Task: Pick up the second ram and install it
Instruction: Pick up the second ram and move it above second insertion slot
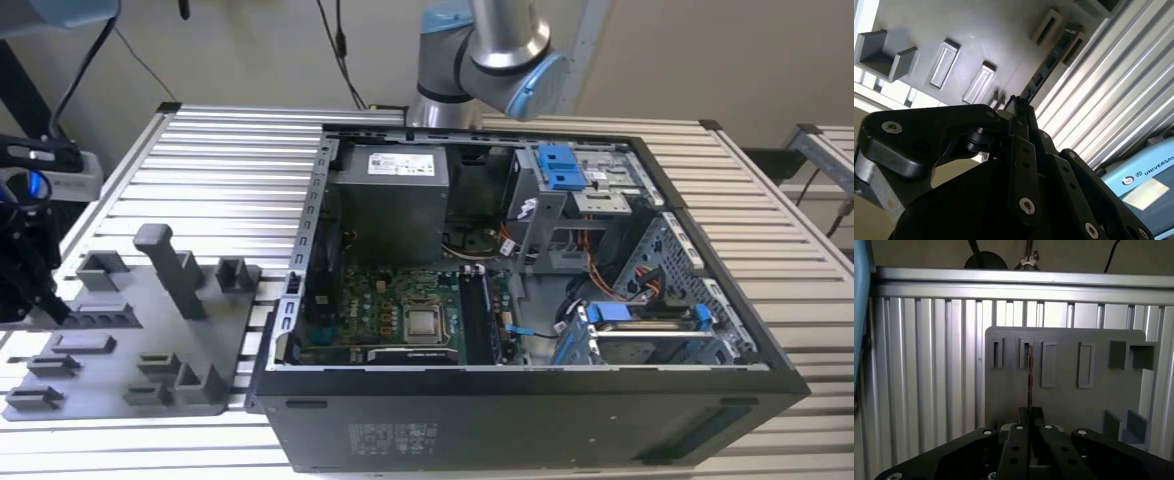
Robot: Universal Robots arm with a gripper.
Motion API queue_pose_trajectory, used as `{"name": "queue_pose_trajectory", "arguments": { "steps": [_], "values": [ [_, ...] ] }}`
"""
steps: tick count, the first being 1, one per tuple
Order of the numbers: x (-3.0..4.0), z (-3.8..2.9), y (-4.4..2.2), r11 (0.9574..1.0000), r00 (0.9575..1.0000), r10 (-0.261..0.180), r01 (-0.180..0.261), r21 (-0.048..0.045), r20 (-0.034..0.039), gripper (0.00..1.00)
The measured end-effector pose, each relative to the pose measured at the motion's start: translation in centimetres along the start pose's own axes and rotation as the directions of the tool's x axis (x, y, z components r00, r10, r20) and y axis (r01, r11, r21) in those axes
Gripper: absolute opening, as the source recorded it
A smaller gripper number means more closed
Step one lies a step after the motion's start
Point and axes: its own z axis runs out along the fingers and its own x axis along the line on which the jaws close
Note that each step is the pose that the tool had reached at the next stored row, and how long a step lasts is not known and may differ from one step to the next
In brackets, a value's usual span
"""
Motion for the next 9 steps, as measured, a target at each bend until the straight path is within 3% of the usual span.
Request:
{"name": "queue_pose_trajectory", "arguments": {
  "steps": [9],
  "values": [
    [0.0, -1.53, -0.01, 1.0, 1.0, 0.0, 0.0, 0.0, 0.0, 0.14]
  ]
}}
